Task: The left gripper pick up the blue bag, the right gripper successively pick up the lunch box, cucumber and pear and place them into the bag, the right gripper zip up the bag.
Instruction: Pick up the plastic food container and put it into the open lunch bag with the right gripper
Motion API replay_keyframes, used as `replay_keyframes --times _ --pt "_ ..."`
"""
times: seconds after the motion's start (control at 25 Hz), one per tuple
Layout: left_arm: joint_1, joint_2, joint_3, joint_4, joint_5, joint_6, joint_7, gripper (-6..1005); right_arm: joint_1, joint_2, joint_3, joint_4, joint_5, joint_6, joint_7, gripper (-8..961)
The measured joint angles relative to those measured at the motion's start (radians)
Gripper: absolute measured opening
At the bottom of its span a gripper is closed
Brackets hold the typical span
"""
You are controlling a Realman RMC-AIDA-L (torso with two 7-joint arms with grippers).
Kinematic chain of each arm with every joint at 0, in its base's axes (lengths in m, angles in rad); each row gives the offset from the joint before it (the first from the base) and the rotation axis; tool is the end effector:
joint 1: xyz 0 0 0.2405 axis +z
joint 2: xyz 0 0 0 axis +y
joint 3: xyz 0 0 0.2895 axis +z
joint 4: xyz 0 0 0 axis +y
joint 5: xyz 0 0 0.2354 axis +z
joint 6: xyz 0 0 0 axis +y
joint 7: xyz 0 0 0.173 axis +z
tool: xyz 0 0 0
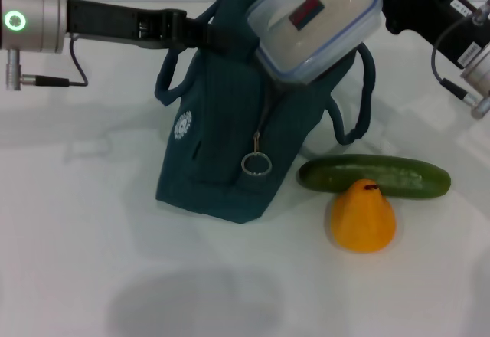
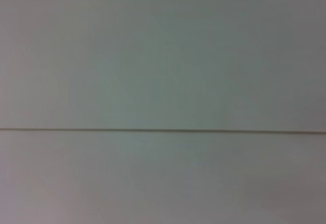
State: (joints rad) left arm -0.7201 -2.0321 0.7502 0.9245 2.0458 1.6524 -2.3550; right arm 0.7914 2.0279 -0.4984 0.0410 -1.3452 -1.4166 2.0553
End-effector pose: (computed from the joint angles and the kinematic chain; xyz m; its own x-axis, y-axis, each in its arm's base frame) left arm -0.1916 0.4344 0.0153 0.4948 0.7700 0.4029 0.7962 -0.5874 0.1450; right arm 0.2180 0.4475 -0.0533 -0.4630 -0.6965 -0.5483 -0.5955 -0.2138 0.7744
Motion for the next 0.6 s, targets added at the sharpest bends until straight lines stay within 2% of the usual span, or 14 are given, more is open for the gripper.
replay_keyframes --times 0.28,0.6 --pt "-0.013 0.005 0.004 -0.022 -0.022 -0.008 0.002 62 0.005 0.0 -0.052 -0.004 -0.001 0.035 -0.001 97" --pt "-0.024 0.002 0.008 -0.024 -0.022 -0.011 0.003 62 0.077 0.0 -0.067 0.007 -0.05 0.062 -0.007 97"
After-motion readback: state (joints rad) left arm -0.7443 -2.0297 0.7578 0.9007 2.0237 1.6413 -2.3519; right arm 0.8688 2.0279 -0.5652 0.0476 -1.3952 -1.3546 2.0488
